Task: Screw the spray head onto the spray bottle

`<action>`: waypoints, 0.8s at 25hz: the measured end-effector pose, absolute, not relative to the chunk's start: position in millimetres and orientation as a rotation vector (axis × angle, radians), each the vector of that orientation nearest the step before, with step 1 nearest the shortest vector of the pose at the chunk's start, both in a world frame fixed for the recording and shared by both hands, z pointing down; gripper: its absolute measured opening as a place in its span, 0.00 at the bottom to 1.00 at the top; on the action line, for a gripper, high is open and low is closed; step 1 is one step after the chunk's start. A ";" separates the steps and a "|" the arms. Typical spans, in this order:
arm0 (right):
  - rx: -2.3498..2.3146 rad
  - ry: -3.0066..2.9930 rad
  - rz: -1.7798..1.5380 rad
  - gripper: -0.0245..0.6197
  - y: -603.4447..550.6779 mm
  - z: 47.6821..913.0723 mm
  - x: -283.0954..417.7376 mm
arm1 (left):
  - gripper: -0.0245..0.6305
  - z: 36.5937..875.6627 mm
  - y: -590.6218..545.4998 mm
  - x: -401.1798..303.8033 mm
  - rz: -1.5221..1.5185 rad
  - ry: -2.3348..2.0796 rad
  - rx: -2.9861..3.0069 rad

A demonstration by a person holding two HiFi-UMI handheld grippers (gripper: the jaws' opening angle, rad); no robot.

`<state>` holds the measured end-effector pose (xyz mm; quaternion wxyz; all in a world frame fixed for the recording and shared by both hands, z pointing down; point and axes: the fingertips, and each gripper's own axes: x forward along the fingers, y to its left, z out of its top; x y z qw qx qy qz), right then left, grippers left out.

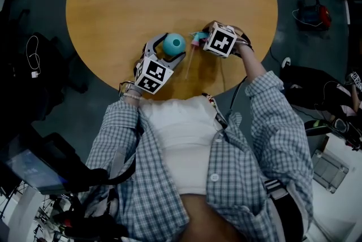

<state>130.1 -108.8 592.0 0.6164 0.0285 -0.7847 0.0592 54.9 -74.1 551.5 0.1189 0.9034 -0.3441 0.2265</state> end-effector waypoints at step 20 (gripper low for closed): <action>0.773 -1.916 -0.527 0.34 -167.4 426.6 129.3 | 0.61 561.8 -78.5 50.6 0.636 -0.985 2.640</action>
